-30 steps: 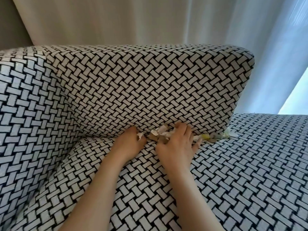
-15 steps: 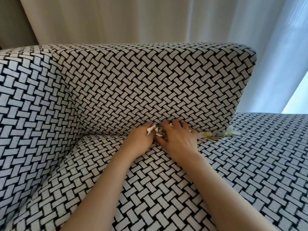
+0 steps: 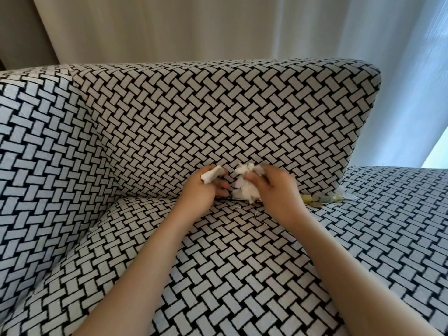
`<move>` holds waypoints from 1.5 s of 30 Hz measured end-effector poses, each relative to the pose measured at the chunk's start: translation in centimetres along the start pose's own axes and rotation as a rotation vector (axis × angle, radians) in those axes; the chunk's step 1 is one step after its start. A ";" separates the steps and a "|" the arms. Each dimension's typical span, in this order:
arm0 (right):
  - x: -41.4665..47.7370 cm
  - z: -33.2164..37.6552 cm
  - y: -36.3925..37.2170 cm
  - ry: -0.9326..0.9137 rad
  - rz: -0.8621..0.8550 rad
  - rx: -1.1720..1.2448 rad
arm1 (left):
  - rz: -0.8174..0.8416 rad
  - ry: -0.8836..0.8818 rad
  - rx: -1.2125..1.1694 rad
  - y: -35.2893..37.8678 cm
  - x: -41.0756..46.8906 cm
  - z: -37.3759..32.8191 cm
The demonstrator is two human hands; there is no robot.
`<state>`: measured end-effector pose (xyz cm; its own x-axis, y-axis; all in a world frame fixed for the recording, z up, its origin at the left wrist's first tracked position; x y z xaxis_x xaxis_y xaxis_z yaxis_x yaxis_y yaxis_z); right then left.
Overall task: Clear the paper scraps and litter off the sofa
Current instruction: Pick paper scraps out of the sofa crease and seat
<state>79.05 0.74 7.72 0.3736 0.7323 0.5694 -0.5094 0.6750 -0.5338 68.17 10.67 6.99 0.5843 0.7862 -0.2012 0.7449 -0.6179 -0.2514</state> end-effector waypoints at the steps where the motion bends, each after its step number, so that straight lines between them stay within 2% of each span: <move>1: 0.0 -0.2 -0.2 0.058 -0.028 0.134 | 0.037 -0.047 -0.081 0.2 -0.1 0.0; 4: -0.1 -0.3 -0.6 0.162 -0.080 0.428 | 0.226 -0.218 -0.379 1.3 -0.8 0.1; 7: 0.0 0.2 -0.4 0.205 -0.079 0.575 | 0.438 -0.305 -0.616 2.0 -1.6 -0.2; 9: 0.0 1.0 -0.2 0.180 -0.039 0.571 | 0.596 -0.341 -0.700 2.6 -2.4 -0.8; 11: 0.0 2.1 0.3 0.136 0.006 0.452 | 0.632 -0.404 -0.795 3.3 -2.9 -0.8; 14: -0.4 3.7 1.4 0.018 0.007 0.183 | 0.554 -0.499 -0.834 4.4 -2.9 0.1; 16: -0.7 4.4 2.6 -0.075 0.010 -0.011 | 0.513 -0.499 -0.850 4.7 -2.8 0.6; 19: -0.8 4.3 3.8 -0.139 0.139 -0.375 | 0.437 -0.444 -0.868 4.0 -2.4 0.6; 22: -0.5 4.2 4.0 -0.133 0.262 -0.561 | 0.385 -0.393 -0.806 3.3 -2.2 0.0; 24: -0.6 4.5 3.7 -0.163 0.319 -0.545 | 0.330 -0.359 -0.762 2.8 -1.7 -0.1; 27: -0.5 4.5 2.0 -0.124 0.322 -0.288 | 0.227 -0.373 -0.875 1.4 -0.7 -0.1; 30: -0.1 2.9 -0.7 0.018 0.047 0.020 | 0.121 -0.422 -1.097 -0.4 0.6 1.0; 31: -0.3 2.0 -1.6 0.083 -0.045 0.046 | 0.076 -0.424 -1.133 -1.0 0.9 1.6; 32: -0.5 1.2 -2.0 0.122 -0.073 -0.021 | 0.030 -0.419 -1.142 -1.4 1.3 2.2; 35: -0.9 -0.3 -1.5 0.116 0.084 -0.290 | -0.072 -0.377 -1.085 -1.8 1.7 3.3; 42: -0.6 -0.3 0.9 0.020 0.384 -0.399 | -0.099 -0.285 -0.819 -0.7 1.1 2.5; 45: 0.0 -0.3 1.6 0.029 0.425 -0.506 | -0.086 -0.252 -0.759 -0.5 0.6 2.0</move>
<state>78.49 1.83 6.64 0.2448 0.9416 0.2311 -0.1922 0.2808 -0.9403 67.54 11.45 5.13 0.4918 0.7511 -0.4405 0.8527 -0.3132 0.4181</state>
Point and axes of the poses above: each hand's wrist, its own x-axis towards the middle knuckle, its own y-axis out of the palm, z = x × y, the point moved 5 cm from there along x, towards the middle knuckle, and after that the axes turned 15 degrees about -y, right-handed, at the moved point
